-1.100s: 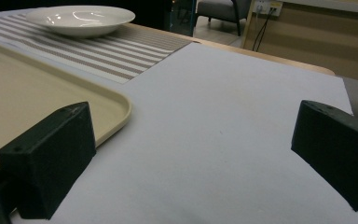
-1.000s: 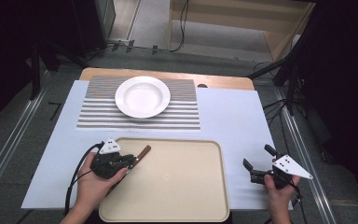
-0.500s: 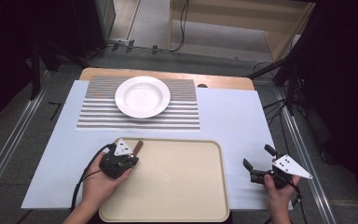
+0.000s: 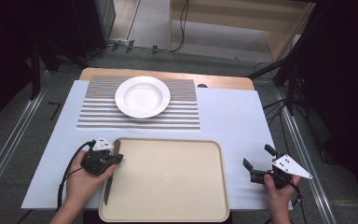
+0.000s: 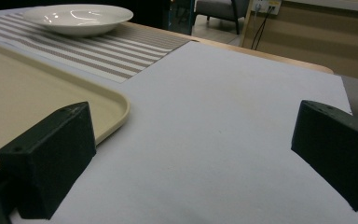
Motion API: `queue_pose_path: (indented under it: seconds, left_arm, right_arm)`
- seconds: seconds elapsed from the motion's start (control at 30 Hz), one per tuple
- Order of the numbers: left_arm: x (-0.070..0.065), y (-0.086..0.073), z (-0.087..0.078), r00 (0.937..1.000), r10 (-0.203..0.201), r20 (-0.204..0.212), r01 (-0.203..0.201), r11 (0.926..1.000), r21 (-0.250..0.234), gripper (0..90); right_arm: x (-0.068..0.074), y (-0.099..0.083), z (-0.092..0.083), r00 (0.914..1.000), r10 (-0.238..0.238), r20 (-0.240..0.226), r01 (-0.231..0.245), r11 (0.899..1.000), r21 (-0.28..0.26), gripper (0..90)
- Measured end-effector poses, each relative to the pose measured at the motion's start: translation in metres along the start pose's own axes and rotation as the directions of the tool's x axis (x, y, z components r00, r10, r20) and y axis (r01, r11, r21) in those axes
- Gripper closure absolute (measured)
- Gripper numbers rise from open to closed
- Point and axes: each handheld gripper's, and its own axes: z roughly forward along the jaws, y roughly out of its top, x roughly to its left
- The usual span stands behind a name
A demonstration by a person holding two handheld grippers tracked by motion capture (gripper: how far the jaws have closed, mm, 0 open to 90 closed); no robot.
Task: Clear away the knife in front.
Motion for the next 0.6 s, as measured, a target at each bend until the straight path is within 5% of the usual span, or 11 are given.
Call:
queue_pose_path:
  seconds: [0.27, 0.43, 0.6]
  left_arm:
    - [0.002, -0.003, -0.005, 0.9993, -0.006, 0.037, 0.009, 0.9943, -0.106, 68.8]
    - [0.010, -0.006, -0.018, 0.9983, -0.029, 0.052, 0.040, 0.9709, -0.236, 52.8]
    - [0.020, -0.011, -0.029, 0.9967, -0.051, 0.063, 0.068, 0.9476, -0.312, 32.7]
  right_arm:
    - [0.000, 0.000, 0.000, 1.0000, 0.001, 0.002, -0.001, 1.000, 0.000, 0.0]
    - [0.000, 0.000, 0.000, 1.0000, 0.004, 0.004, -0.004, 1.000, 0.001, 0.0]
    - [0.000, 0.000, 0.000, 1.0000, 0.006, 0.007, -0.006, 1.000, 0.002, 0.0]
